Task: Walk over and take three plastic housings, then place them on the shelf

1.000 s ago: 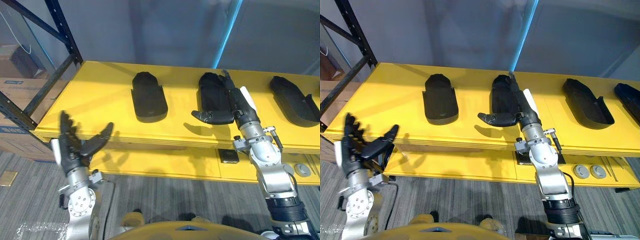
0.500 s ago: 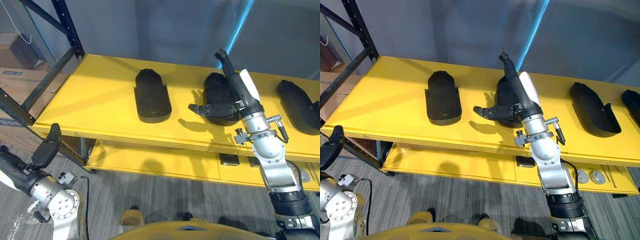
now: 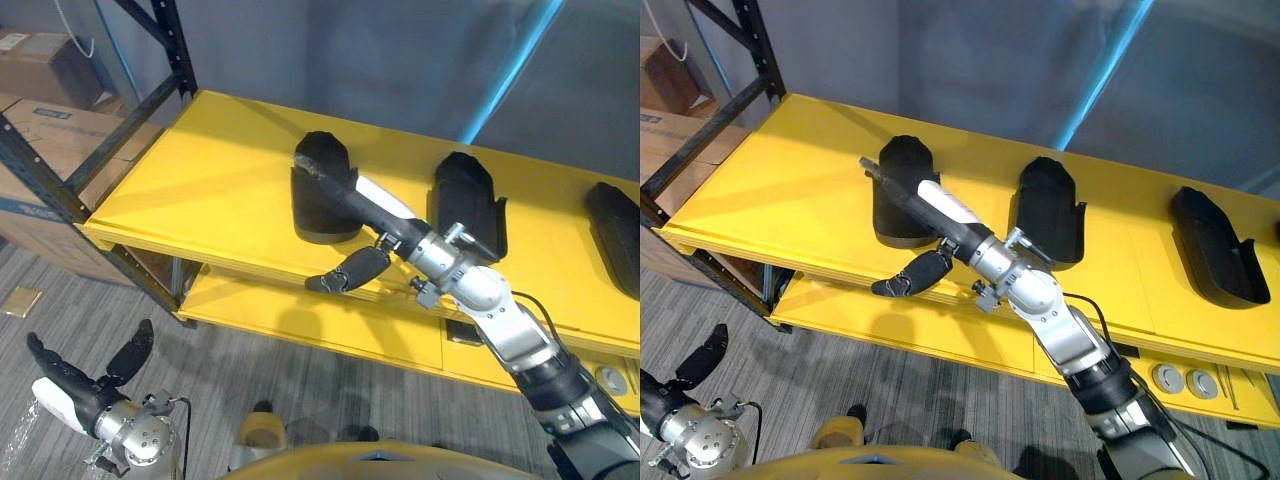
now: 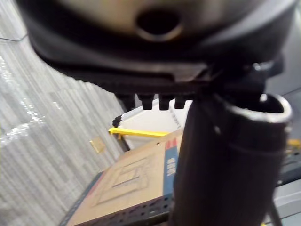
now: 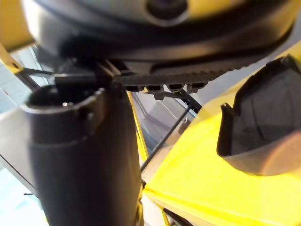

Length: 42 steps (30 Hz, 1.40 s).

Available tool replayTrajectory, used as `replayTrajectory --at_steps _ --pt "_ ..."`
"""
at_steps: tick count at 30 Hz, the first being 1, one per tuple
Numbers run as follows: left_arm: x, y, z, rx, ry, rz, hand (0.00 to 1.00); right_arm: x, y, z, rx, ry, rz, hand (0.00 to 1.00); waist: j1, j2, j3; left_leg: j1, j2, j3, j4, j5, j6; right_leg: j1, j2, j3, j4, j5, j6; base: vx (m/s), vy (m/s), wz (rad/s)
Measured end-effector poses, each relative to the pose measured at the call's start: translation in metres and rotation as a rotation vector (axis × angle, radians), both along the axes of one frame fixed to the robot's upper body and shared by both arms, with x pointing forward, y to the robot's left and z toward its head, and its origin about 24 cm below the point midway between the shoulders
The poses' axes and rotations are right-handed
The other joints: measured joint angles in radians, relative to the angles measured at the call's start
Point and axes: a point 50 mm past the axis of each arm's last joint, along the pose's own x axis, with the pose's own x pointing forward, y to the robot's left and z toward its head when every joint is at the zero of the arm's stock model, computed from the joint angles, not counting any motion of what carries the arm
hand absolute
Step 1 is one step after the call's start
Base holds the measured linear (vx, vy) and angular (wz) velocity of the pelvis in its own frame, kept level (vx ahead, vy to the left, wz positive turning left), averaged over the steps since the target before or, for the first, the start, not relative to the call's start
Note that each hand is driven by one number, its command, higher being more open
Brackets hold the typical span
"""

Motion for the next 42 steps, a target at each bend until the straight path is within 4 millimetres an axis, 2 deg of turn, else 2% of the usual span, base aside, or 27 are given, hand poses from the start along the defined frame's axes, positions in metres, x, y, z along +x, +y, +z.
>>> replayTrajectory --at_steps 4,7,12,13,18,21,25,30,34,42 --pt "-0.014 -0.009 -0.025 -0.083 0.135 -0.097 1.0 0.016 -0.006 -0.016 -0.149 0.0 -0.08 1.0 0.015 0.0 0.001 -0.001 -0.003 -0.004 0.0 0.001 0.002 0.001 -0.002 0.003 0.0 -0.001 -0.002 0.0 0.004 0.02" --pt "-0.022 -0.023 -0.045 -0.18 0.239 -0.195 1.0 0.02 -0.01 -0.021 -0.156 0.026 -0.113 1.0 0.014 0.006 0.005 -0.002 -0.001 -0.004 0.002 0.003 0.0 -0.001 0.002 0.009 0.0 -0.007 -0.011 0.0 0.0 0.0" --pt "-0.023 -0.037 -0.058 -0.271 0.279 -0.255 1.0 0.024 -0.012 -0.022 -0.195 0.03 -0.153 1.0 0.015 0.013 0.013 -0.006 0.012 0.003 0.003 0.007 -0.006 -0.011 0.014 0.025 0.0 -0.01 -0.016 -0.03 -0.024 -0.07" --pt "-0.023 -0.038 -0.059 -0.286 0.281 -0.264 1.0 0.026 -0.014 -0.025 -0.206 0.041 -0.174 0.0 0.014 0.015 0.014 -0.005 0.014 0.004 0.003 0.007 -0.008 -0.012 0.017 0.026 0.0 -0.01 -0.016 -0.02 -0.03 -0.05" --pt "-0.03 -0.043 -0.068 -0.348 0.307 -0.262 1.0 0.032 -0.025 -0.035 -0.245 0.064 -0.256 0.0 0.012 0.025 0.02 -0.002 0.016 0.004 -0.004 0.013 -0.009 -0.012 0.019 0.027 0.0 -0.01 -0.016 0.0 0.0 0.0" --pt "-0.031 -0.044 -0.07 -0.378 0.298 -0.253 1.0 0.034 -0.028 -0.032 -0.234 0.057 -0.273 0.0 0.014 0.025 0.021 0.001 0.016 0.004 -0.009 0.015 -0.01 -0.012 0.019 0.027 0.0 -0.01 -0.016 0.0 0.0 0.0" --pt "-0.033 -0.044 -0.072 -0.391 0.304 -0.256 1.0 0.038 -0.026 -0.024 -0.235 0.042 -0.265 0.0 0.014 0.027 0.022 0.004 0.016 0.004 -0.016 0.019 -0.01 -0.011 0.019 0.026 0.0 -0.01 -0.016 0.0 0.0 0.0" --pt "-0.032 -0.047 -0.073 -0.401 0.311 -0.276 1.0 0.04 -0.023 -0.024 -0.224 0.05 -0.264 0.0 0.017 0.032 0.029 0.013 0.016 0.004 -0.023 0.024 -0.011 -0.006 0.019 0.026 0.0 -0.01 -0.016 0.0 0.0 0.0" --pt "-0.033 -0.053 -0.077 -0.417 0.328 -0.3 1.0 0.045 -0.013 -0.019 -0.196 0.035 -0.245 0.0 0.017 0.036 0.032 0.021 0.015 -0.002 -0.049 0.041 -0.011 -0.005 0.018 0.016 0.0 -0.01 -0.016 -0.01 -0.01 0.05" --pt "-0.034 -0.054 -0.079 -0.427 0.34 -0.307 1.0 0.056 -0.017 -0.025 -0.207 0.052 -0.288 0.0 0.031 0.036 0.034 0.035 0.014 -0.013 -0.089 0.069 -0.012 -0.001 0.019 0.002 -0.001 -0.01 -0.016 -0.01 -0.007 0.04"
